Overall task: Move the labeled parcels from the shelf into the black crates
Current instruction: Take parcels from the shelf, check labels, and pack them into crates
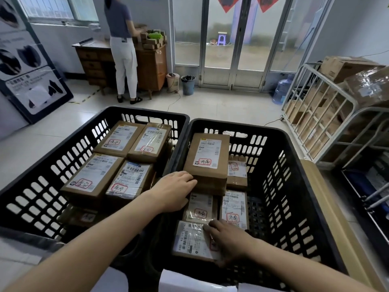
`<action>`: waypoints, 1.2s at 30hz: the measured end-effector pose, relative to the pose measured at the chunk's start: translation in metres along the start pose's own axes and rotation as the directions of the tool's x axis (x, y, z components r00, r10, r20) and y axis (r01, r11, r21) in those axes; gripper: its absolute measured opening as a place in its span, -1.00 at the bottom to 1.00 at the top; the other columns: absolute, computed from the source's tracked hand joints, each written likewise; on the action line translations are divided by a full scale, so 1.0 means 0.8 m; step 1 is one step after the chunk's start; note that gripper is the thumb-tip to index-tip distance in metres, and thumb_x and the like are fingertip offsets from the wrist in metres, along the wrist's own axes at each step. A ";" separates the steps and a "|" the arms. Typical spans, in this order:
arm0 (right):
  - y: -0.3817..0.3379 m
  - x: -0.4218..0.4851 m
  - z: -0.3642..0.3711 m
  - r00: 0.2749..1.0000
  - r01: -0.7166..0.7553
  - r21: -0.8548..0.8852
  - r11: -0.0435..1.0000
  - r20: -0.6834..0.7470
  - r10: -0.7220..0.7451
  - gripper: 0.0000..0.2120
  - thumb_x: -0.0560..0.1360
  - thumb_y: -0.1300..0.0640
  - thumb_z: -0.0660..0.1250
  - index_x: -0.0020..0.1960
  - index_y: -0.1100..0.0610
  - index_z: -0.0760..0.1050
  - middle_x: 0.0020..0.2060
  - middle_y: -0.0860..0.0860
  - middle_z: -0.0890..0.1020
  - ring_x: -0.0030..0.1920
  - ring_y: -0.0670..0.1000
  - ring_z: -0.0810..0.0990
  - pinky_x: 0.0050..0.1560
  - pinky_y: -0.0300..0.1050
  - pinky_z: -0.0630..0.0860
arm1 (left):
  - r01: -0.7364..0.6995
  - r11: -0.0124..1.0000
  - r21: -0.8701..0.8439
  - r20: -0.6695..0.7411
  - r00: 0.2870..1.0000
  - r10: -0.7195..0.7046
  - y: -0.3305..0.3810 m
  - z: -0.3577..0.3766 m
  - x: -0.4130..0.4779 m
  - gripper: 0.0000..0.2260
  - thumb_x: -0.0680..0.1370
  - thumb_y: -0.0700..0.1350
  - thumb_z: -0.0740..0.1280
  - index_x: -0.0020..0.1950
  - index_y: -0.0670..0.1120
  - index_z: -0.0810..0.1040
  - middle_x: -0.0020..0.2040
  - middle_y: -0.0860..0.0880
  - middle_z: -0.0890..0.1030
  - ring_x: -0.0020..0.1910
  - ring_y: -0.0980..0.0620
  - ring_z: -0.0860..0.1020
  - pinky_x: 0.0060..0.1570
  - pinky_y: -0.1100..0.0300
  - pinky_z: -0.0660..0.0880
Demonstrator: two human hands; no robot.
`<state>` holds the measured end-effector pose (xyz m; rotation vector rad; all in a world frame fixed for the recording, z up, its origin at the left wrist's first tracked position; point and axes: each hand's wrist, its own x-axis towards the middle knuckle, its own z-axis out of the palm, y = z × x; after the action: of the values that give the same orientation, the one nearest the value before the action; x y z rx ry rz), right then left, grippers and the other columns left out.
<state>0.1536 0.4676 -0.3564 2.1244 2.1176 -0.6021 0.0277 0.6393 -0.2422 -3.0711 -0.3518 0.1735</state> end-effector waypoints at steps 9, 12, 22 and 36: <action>-0.028 0.017 -0.011 0.972 0.235 -0.099 0.967 -0.003 -0.237 -0.49 0.59 -0.02 0.11 0.47 0.16 0.17 0.50 0.08 0.16 0.48 0.09 0.12 0.35 0.08 0.28 | 0.016 1.000 -0.026 0.001 1.000 -0.016 0.001 -0.002 0.005 -0.47 0.53 -0.09 0.24 0.49 -0.09 0.20 0.45 -0.09 0.30 0.47 -0.03 0.19 0.45 0.11 0.14; -0.022 0.018 -0.008 0.962 0.271 -0.093 0.958 0.008 -0.272 -0.47 0.59 -0.01 0.11 0.49 0.17 0.13 0.51 0.08 0.12 0.49 0.07 0.07 0.41 0.03 0.20 | 0.009 0.999 -0.033 -0.013 1.000 -0.010 -0.001 0.000 0.005 -0.48 0.53 -0.08 0.24 0.48 -0.09 0.22 0.44 -0.09 0.32 0.46 -0.03 0.21 0.44 0.12 0.16; -0.024 0.020 -0.024 0.966 0.258 -0.053 0.965 0.014 -0.257 -0.53 0.58 0.04 0.13 0.46 0.13 0.20 0.50 0.05 0.15 0.48 0.06 0.12 0.40 -0.02 0.20 | 0.029 0.999 -0.043 -0.021 0.999 -0.030 0.002 0.000 0.013 -0.48 0.54 -0.10 0.24 0.48 -0.10 0.20 0.44 -0.09 0.32 0.45 -0.03 0.21 0.41 0.12 0.20; 0.042 -0.041 -0.068 0.977 -0.190 0.025 0.981 -0.095 0.192 -0.42 0.54 -0.08 0.19 0.48 0.06 0.11 0.48 0.03 0.18 0.45 0.07 0.18 0.39 -0.03 0.26 | 0.186 0.969 -0.162 0.072 0.982 -0.176 0.009 0.010 0.107 -0.35 0.54 -0.06 0.30 0.52 -0.10 0.03 0.53 -0.04 0.10 0.51 -0.03 0.09 0.36 -0.02 0.35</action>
<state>0.1989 0.4533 -0.3024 2.3753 1.9262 -0.5070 0.1109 0.6521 -0.2595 -3.1794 -0.6808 0.2359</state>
